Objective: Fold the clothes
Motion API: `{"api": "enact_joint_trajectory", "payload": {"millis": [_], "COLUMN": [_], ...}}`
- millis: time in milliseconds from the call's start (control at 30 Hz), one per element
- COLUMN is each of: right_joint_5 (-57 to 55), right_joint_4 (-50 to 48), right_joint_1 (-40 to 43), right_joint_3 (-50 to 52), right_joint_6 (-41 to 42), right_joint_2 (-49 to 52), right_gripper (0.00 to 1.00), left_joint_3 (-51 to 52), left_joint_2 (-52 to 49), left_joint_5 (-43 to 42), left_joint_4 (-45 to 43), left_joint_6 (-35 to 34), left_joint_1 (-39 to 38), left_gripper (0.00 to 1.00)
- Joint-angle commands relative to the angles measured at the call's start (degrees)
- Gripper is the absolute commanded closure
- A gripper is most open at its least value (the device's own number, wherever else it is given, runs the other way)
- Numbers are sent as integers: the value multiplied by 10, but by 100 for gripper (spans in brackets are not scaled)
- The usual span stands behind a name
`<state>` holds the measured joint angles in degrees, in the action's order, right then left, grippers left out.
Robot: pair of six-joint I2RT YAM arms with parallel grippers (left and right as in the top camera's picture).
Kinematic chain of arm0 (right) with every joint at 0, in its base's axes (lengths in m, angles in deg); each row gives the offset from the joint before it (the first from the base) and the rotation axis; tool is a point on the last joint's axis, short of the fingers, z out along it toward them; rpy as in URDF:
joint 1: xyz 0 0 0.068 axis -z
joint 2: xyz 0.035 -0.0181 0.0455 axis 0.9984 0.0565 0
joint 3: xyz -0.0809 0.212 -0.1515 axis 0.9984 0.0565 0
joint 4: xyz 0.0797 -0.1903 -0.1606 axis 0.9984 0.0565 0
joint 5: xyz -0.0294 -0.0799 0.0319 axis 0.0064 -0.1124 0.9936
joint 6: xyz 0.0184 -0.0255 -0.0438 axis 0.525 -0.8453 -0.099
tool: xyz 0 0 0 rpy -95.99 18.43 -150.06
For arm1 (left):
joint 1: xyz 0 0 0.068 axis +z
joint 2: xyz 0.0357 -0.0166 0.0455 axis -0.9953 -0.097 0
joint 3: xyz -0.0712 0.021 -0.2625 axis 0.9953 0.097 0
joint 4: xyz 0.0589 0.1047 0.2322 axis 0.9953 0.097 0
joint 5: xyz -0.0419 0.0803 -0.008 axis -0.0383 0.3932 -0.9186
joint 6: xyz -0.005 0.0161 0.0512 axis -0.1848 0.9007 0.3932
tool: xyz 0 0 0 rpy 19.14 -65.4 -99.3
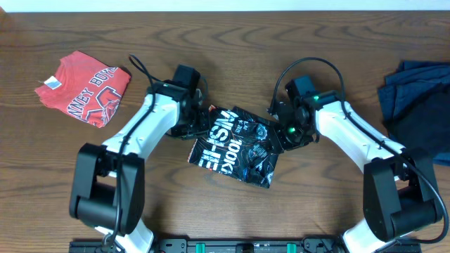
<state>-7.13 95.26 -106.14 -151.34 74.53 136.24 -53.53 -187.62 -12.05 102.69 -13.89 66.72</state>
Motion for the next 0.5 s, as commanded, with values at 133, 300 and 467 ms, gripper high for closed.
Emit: {"api": "enact_joint_trajectory", "payload": {"millis": [133, 300, 467], "right_joint_5": [-54, -62, -153], "right_joint_4": [-51, -81, -95], "right_joint_1": [-2, -2, 0], "right_joint_3": [13, 13, 13], "right_joint_6": [69, 98, 151], "right_joint_2": [2, 2, 2], "right_gripper": [61, 99, 99], "left_joint_3": [7, 11, 26], "left_joint_2": [-16, -16, -16], "left_joint_5": [3, 3, 5], "left_joint_4": [7, 11, 10], "left_joint_6": [7, 7, 7], "left_joint_1": [-21, -30, -33], "left_gripper": [72, 72, 72]}}
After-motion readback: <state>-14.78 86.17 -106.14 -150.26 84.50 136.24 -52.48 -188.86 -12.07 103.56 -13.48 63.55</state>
